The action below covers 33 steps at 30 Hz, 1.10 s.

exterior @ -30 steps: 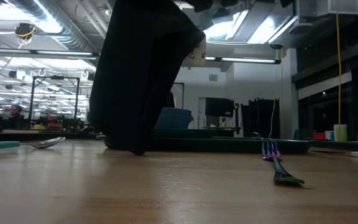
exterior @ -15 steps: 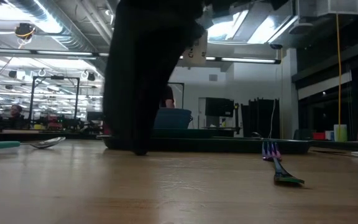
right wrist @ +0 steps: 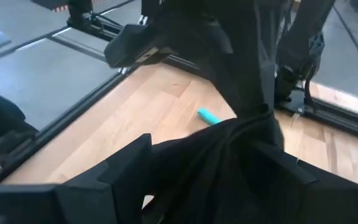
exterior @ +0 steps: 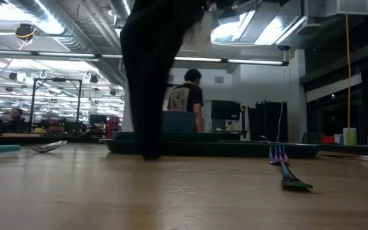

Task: Set up tray
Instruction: Put the black napkin to the right of the green plate on the dark green tray

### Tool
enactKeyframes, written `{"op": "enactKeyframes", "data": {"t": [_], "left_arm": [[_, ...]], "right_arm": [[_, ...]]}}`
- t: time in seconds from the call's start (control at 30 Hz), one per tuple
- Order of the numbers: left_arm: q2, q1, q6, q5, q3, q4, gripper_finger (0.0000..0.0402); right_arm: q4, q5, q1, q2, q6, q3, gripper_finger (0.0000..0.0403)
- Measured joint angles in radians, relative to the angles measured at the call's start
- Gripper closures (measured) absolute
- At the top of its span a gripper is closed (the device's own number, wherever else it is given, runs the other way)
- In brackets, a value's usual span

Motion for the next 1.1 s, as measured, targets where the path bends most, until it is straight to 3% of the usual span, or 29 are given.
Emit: {"op": "enactKeyframes", "data": {"t": [0.33,0.7,0.83,1.1], "left_arm": [[0.000,0.000,0.000,0.002,0.000,0.009,0.0400],[0.000,0.000,0.075,-0.005,0.000,0.084,0.0400],[0.000,0.006,0.073,-0.005,0.000,0.084,0.0400],[0.000,0.038,0.071,0.000,0.000,0.084,0.0400]], "right_arm": [[-0.133,0.209,0.034,0.000,0.050,0.064,0.0162],[-0.259,0.214,0.038,-0.001,0.151,0.110,0.0162],[-0.305,0.273,0.039,-0.001,0.197,0.110,0.0162],[-0.310,0.271,0.063,-0.001,0.202,0.111,0.0162]]}}
